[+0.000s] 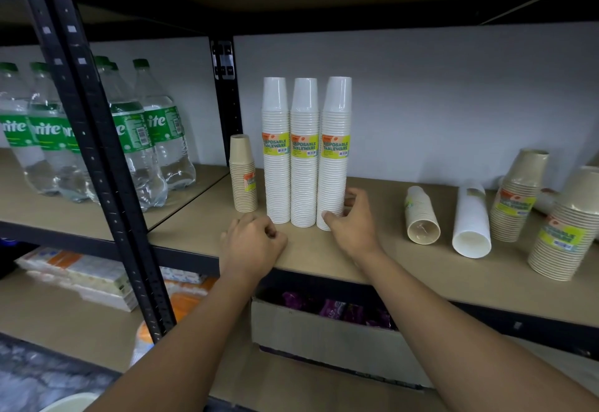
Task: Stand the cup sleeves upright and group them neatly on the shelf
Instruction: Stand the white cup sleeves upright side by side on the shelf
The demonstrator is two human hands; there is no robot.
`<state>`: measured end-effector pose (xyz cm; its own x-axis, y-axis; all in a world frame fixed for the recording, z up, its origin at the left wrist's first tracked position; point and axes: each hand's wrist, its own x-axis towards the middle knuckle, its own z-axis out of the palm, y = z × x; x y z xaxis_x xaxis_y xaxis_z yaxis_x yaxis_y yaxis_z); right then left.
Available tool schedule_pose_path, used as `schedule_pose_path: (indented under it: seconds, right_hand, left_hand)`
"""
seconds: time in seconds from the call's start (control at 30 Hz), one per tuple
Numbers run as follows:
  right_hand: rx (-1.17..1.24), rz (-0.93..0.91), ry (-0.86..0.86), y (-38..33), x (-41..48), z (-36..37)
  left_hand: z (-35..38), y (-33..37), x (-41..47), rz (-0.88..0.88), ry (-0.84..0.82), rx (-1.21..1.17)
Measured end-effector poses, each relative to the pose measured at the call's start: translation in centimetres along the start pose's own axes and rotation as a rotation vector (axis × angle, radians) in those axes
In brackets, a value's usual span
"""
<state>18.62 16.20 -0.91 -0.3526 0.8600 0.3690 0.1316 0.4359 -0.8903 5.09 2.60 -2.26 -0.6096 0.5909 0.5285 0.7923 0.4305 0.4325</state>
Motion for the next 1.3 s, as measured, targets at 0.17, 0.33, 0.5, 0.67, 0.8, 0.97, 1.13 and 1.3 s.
schedule_pose_path:
  seconds: [0.17, 0.33, 0.5, 0.67, 0.8, 0.97, 1.13, 1.3]
  right_hand:
    - [0.014, 0.005, -0.014, 0.1, 0.1, 0.2]
    - [-0.012, -0.002, -0.006, 0.2, 0.3, 0.1]
    - [-0.022, -0.001, -0.005, 0.3, 0.3, 0.1]
    - [-0.019, 0.006, -0.007, 0.2, 0.3, 0.0]
    - [0.000, 0.032, -0.007, -0.1, -0.1, -0.1]
    - [-0.029, 0.071, 0.035, -0.7, -1.4, -1.8]
    - [-0.078, 0.012, 0.127, -0.6, -2.6, -6.2]
    - [-0.163, -0.003, 0.289, -1.2, -2.4, -11.8]
  left_hand:
    - [0.0, 0.0, 0.0, -0.004, -0.008, 0.005]
    - [-0.1, 0.0, -0.1, 0.001, -0.014, 0.001]
    - [-0.1, 0.1, 0.0, 0.001, -0.018, -0.002]
    - [-0.1, 0.0, 0.0, 0.003, -0.019, -0.001]
    - [-0.1, 0.0, -0.1, 0.008, -0.016, 0.000]
    - [-0.5, -0.1, -0.1, 0.022, -0.070, -0.054]
    - [-0.6, 3.0, -0.8, 0.074, -0.076, -0.107]
    - [1.5, 8.8, -2.0, 0.205, -0.055, -0.185]
